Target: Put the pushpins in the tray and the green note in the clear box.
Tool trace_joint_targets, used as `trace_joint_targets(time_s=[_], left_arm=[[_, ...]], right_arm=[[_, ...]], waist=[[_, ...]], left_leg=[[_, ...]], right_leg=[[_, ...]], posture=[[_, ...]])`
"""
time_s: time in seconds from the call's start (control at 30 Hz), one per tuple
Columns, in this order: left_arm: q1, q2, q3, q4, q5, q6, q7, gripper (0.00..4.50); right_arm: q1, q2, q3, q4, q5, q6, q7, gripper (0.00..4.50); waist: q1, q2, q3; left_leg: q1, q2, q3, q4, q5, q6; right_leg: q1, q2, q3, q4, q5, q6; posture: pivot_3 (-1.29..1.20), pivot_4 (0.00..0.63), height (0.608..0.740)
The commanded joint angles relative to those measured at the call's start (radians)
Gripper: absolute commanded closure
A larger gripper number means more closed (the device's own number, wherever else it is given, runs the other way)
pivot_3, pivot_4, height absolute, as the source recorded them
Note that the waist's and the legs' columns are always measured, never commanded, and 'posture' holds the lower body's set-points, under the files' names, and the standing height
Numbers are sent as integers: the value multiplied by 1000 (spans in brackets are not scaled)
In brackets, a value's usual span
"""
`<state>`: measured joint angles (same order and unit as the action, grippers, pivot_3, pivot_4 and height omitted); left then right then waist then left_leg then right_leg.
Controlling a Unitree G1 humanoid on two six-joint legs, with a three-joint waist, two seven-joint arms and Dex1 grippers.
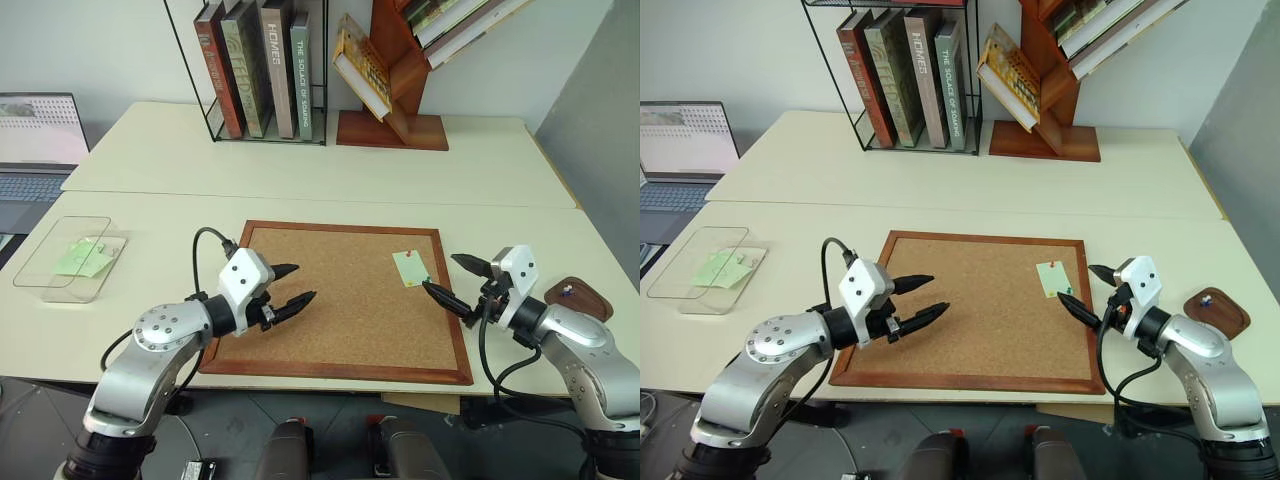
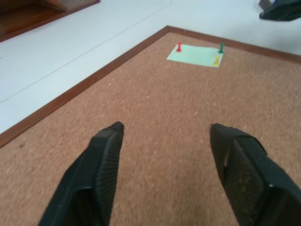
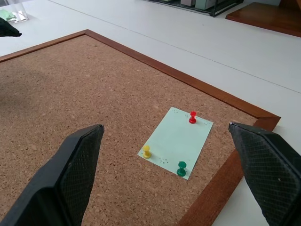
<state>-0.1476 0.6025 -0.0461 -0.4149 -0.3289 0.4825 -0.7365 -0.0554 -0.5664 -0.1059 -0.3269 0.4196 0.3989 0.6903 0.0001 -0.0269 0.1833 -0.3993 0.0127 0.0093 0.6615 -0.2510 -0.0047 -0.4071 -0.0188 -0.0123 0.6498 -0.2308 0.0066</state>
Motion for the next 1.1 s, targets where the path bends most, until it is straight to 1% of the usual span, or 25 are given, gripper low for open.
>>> trace_joint_targets(time_s=[0.03, 0.23, 0.33, 0.37, 0.43, 0.57, 0.77, 0.9, 1.1], left_arm=[[-52, -17, -67, 49, 44, -61, -23, 2263], [-121, -55, -140, 156, 94, -117, -45, 3332], [-156, -84, -172, 214, 113, -136, -63, 4034], [-167, -95, -177, 233, 113, -138, -64, 4104], [-186, -111, -188, 265, 122, -152, -67, 4486], [-219, -147, -204, 319, 132, -167, -72, 4486], [-258, -203, -247, 462, 175, -196, -78, 4486], [-251, -207, -262, 546, 200, -237, -103, 4486], [-248, -211, -252, 574, 209, -260, -103, 4486]], right_arm=[[10, 18, 8, -48, -1, -36, -3, 0], [-4, 35, 18, -46, 4, -20, -11, 0], [-34, 51, 30, -32, 7, 0, -26, 0], [-42, 56, 37, -25, 2, 1, -31, 0], [-58, 66, 51, -5, -18, -6, -40, 0], [-91, 83, 72, 28, -35, -3, -54, 0], [-182, 113, 114, 143, -86, -11, -72, 0], [-260, 132, 125, 256, -124, -13, -92, 0], [-343, 151, 149, 388, -182, -72, -86, 0]], waist=[[0, 0, 0], [0, 0, 0], [0, 0, 0], [0, 0, 0], [-1, 0, 0], [0, 0, 0], [-1, 0, 0], [-2, 0, 0], [-2, 2, -2]], left_leg=[[0, 0, 0, 0, 0, 0], [0, 0, 0, 0, 0, 0], [0, 0, 0, 0, 0, 0], [0, 0, 0, 0, 0, 0], [0, 0, 0, 0, 0, 0], [0, 0, 0, 0, 0, 0], [0, 0, 1, 1, 0, 0], [0, 0, 1, 1, 0, 0], [1, 0, 1, 1, 0, 0]], right_leg=[[0, 0, 0, 0, 0, 0], [0, 0, 0, 0, 0, 0], [0, 0, 0, 0, 0, 1], [0, 0, 0, 0, 0, 1], [0, 0, 0, 0, 1, 1], [0, 1, 0, 0, 1, 1], [0, 1, 0, 0, 1, 2], [0, 1, 1, 1, 1, 2], [0, 1, 1, 2, 1, 2]], posture=[[0, 150, 740], [0, 150, 740], [0, 150, 740], [0, 150, 740], [0, 150, 740], [0, 150, 740], [0, 150, 740], [0, 150, 740], [0, 150, 740]])
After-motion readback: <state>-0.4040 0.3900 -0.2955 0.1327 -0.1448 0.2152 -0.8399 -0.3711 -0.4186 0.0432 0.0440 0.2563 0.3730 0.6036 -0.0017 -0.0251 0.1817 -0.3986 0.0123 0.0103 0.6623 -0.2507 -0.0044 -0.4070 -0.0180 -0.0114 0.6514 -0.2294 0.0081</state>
